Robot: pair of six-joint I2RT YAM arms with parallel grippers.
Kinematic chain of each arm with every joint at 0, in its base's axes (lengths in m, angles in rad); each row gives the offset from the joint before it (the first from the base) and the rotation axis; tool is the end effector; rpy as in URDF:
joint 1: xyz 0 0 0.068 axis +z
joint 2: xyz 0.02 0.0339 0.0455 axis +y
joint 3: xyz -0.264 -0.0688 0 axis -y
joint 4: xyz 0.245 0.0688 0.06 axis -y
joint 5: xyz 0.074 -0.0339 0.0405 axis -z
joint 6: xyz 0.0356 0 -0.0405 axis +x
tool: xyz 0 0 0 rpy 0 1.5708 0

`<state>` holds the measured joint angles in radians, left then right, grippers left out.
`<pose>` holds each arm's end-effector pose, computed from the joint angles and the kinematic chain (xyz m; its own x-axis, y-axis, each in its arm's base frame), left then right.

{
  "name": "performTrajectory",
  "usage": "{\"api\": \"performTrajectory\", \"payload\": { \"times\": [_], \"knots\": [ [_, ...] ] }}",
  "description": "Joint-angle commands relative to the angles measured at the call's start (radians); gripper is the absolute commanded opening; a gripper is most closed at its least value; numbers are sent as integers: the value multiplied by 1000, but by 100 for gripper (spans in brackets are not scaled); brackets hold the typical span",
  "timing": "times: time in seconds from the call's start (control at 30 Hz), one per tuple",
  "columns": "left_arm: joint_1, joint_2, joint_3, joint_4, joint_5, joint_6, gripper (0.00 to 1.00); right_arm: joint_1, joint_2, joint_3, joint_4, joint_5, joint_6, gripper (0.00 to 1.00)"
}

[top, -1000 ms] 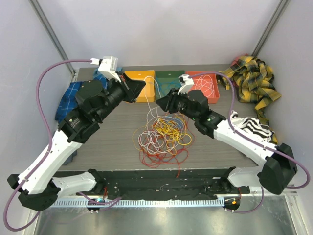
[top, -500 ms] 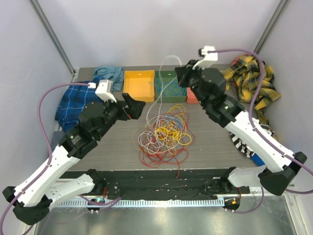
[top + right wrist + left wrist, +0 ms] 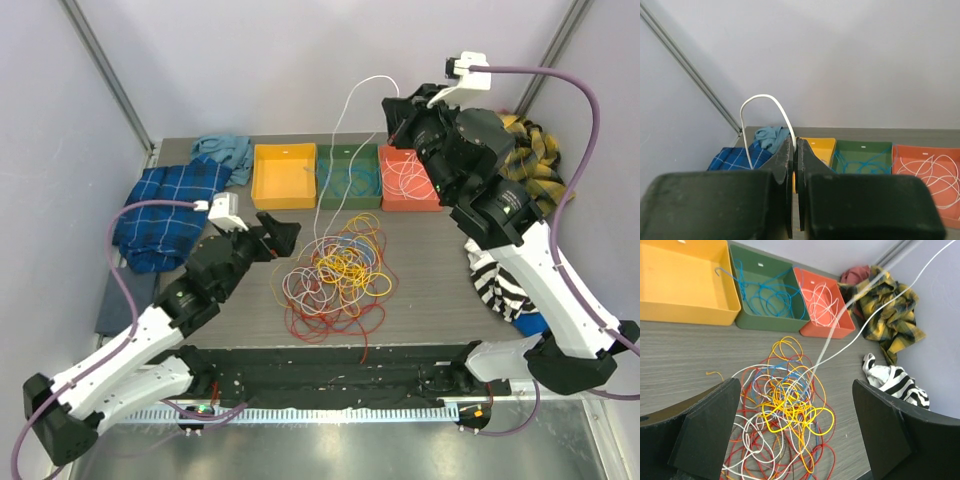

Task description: Untangle the cables

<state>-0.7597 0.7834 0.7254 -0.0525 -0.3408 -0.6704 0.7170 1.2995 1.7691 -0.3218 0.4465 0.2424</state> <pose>0.1444 -0.1208 0.3336 -0.3163 -0.5072 -0.8017 0.2702 0.7619 -0.5886 0.1952 0.1498 0.5478 0.0428 0.3245 -0.9449 -0.2895 0.9092 0.2991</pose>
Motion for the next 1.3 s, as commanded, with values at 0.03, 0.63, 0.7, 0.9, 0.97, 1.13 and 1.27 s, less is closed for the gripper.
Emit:
{"api": "performTrajectory", "payload": {
  "times": [0.03, 0.63, 0.7, 0.9, 0.97, 1.13, 1.27],
  "knots": [
    [-4, 133, -66, 391, 77, 0, 100, 1, 17, 93, -63, -23, 5, 1],
    [-110, 542, -117, 775, -9, 221, 100, 2, 11, 96, -89, -110, 74, 1],
    [-96, 576, -80, 760, -12, 215, 90, 1, -8, 101, -89, -126, 84, 1],
    [-59, 567, 5, 683, -9, 216, 0, 1, -69, 139, -109, -123, 86, 1],
    [-58, 538, 49, 620, -24, 242, 0, 1, -83, 133, -120, -117, 86, 1],
    [-56, 426, 323, 421, -26, 339, 0, 2, -146, 46, -115, -54, 78, 1],
    [-56, 418, 567, 257, -4, 431, 0, 1, -164, 0, -95, -14, 67, 1]
  ]
}}
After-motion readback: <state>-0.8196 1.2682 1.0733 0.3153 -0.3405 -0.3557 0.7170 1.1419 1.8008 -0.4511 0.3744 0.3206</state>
